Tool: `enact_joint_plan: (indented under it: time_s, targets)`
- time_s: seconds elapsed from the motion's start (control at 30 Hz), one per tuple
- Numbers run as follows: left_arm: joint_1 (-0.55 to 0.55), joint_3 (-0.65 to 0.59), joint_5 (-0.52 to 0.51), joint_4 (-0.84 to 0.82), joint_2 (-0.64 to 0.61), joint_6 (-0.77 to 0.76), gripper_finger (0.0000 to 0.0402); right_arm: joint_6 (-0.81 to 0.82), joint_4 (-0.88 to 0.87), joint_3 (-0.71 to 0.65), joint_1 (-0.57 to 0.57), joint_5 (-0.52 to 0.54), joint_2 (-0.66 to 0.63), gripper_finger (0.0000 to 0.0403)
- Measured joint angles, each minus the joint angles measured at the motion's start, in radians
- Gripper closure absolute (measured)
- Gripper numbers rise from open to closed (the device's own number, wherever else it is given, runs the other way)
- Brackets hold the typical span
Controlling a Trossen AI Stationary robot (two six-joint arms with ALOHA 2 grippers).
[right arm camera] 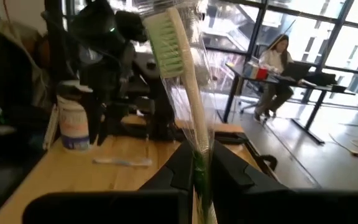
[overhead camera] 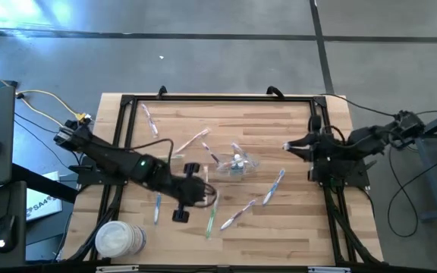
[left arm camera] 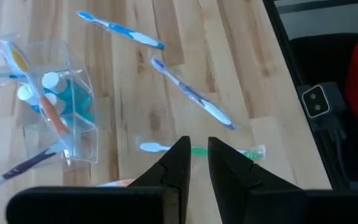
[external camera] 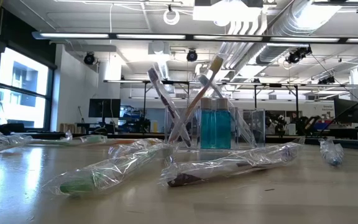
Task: Pick & Place toothbrushing station
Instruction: Put the bottom right green toothbrush into the wire organizer
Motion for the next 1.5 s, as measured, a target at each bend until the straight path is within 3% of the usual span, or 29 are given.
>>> enact_joint_plan:
  time_s: [0.27, 0.4, 0.67, 1.13, 1.5]
  targets:
    - [-0.087, 0.0, -0.125, 0.022, 0.0, -0.041, 0.0346, 0.004, 0.313, -0.245, -0.131, -0.112, 0.014, 0.0383]
    - [-0.099, -0.027, -0.138, 0.071, 0.002, -0.041, 0.0346, 0.023, 0.567, -0.385, -0.201, -0.265, 0.009, 0.0383]
    - [-0.095, -0.156, -0.143, 0.202, 0.003, -0.04, 0.0346, 0.06, 0.978, -0.612, -0.316, -0.434, 0.08, 0.0383]
    - [-0.095, -0.18, -0.18, 0.274, 0.003, 0.001, 0.0346, 0.183, 1.372, -0.65, -0.52, -0.644, 0.479, 0.0383]
    - [-0.096, -0.18, -0.179, 0.273, 0.003, -0.018, 0.0346, 0.231, 1.563, -0.651, -0.536, -0.665, 0.721, 0.0383]
